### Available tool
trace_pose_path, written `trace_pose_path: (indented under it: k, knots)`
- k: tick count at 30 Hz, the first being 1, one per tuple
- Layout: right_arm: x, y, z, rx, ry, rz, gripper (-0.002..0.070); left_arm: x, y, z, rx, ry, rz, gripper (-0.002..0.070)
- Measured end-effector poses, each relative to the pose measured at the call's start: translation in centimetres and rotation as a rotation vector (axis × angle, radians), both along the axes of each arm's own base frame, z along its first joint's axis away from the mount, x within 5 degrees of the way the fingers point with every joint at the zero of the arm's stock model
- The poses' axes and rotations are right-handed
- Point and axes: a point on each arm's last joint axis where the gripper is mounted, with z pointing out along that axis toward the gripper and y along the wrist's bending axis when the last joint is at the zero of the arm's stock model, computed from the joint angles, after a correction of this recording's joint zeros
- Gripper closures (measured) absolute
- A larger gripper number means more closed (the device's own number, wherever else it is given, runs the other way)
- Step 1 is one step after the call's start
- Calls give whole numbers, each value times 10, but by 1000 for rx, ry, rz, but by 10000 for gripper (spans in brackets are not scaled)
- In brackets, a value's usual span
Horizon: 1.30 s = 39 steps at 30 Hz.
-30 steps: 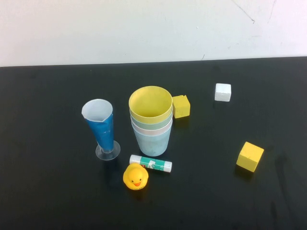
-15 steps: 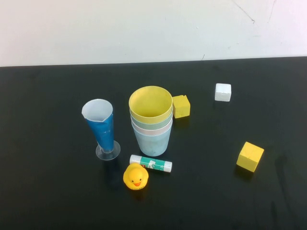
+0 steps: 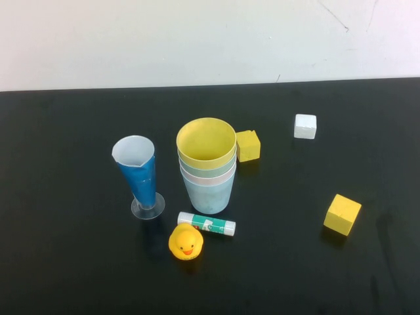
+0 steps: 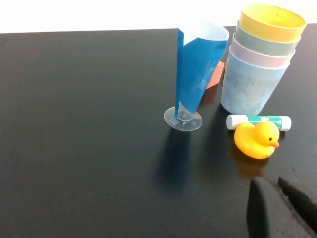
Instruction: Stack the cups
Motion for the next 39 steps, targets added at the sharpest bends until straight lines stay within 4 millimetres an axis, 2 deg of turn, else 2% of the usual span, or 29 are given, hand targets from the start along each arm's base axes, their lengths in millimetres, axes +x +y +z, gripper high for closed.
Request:
trace_pose_path:
  k: [39]
  knots:
    - [0, 1, 0, -10, -1, 11, 678, 0, 0, -1, 1, 2, 0, 673]
